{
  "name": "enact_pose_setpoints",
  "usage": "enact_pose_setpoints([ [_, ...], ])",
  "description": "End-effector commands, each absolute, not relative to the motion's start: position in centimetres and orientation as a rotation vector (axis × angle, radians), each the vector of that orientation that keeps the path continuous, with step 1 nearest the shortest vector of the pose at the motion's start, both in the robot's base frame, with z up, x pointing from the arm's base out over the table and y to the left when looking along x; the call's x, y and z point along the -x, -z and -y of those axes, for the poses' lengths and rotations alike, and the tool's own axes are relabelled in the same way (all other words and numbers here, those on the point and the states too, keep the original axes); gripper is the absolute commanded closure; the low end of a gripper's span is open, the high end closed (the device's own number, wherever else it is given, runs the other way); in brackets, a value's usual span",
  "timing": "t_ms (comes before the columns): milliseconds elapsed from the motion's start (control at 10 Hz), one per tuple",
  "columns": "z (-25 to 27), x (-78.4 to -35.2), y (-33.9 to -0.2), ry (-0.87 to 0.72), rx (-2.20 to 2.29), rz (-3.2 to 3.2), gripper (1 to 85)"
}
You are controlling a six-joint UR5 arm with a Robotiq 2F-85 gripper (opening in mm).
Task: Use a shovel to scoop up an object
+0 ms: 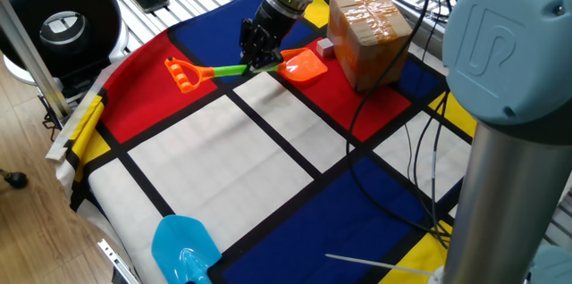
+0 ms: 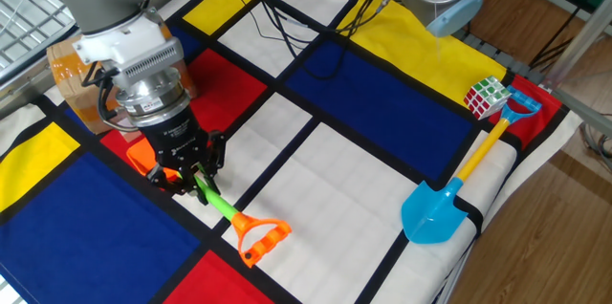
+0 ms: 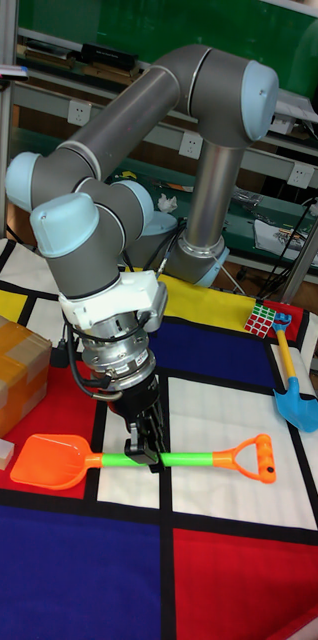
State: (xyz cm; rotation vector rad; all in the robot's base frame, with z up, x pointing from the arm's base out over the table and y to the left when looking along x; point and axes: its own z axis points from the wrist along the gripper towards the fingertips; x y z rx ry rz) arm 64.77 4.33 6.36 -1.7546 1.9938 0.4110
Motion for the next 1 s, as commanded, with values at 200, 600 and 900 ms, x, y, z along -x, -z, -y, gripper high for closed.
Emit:
enact_pose_setpoints([
  [200, -2.6, -63.8, -6.0, -0.411, 1.817, -1.964, 84.7],
  [600, -1.9, -63.9, -5.6, -0.391, 1.821, -1.978, 84.7],
  [900, -1.3, -64.1, -5.4, -0.361, 1.835, -1.987, 84.7],
])
